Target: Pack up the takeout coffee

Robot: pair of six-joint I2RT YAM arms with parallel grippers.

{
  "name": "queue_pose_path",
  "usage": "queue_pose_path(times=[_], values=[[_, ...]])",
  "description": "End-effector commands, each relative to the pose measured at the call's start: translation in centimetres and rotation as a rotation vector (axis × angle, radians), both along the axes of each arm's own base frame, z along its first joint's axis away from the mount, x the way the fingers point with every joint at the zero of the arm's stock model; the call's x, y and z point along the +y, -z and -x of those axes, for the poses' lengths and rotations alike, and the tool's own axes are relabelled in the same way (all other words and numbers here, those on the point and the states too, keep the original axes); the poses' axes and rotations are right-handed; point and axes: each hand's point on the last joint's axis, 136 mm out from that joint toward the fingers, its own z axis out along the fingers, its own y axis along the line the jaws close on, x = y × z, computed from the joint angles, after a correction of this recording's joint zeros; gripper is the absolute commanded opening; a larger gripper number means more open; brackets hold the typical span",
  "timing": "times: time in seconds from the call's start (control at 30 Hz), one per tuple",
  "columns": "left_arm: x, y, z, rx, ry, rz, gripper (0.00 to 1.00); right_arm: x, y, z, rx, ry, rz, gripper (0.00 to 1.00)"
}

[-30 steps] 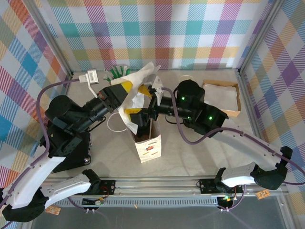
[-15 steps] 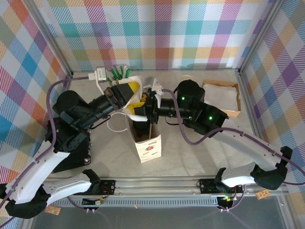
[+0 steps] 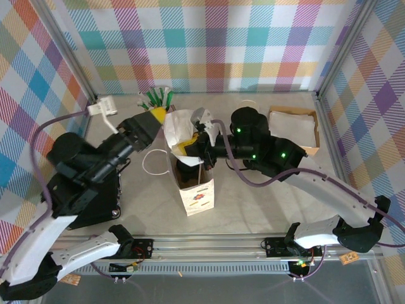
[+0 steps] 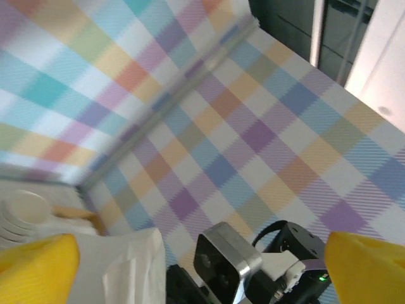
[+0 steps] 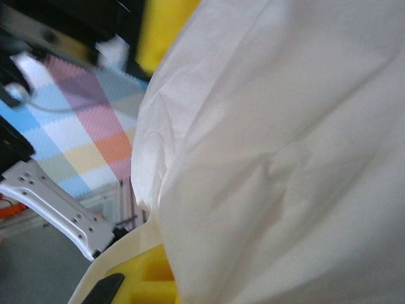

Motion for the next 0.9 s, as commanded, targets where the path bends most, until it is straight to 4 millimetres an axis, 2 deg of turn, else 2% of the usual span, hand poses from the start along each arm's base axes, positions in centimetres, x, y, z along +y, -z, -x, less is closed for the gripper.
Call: queue_pose_path(times=[0.0,0.07,0.2,0.37,0.6,0.73,0.87], values=[[5.4,0.0,0.4,-0.057,-0.248,-0.142,1.00,-1.1,4.5,-0.5,0.087,0.048,0.189,0.00],[6.8,0.4,0.8,-0.068,-0.304,-0.227,1.00,-0.8,6.2,-0.4,0.148,0.045,0.226,0.00],[7.9,1.1,0.9,-0.055,-0.348,-0.322,1.00,0.2,8.7,-1.1,0.225,0.063,0.277,0.00],[7.4,1.8,0.6,-0.045,-0.333,-0.314,1.00,0.4,12.1,-3.1,0.252,0.147,0.406,0.03],[6.3,3.0,0.1,-0.013,-0.298,-0.286,1.00,0.8,14.8,-3.9,0.272,0.158,0.516,0.09],[6.4,3.1,0.1,-0.013,-0.300,-0.294,1.00,0.7,15.9,-2.9,0.322,0.117,0.553,0.20],[6.4,3.2,0.0,-0.011,-0.306,-0.305,1.00,0.4,15.8,-1.6,0.370,0.072,0.556,0.41]])
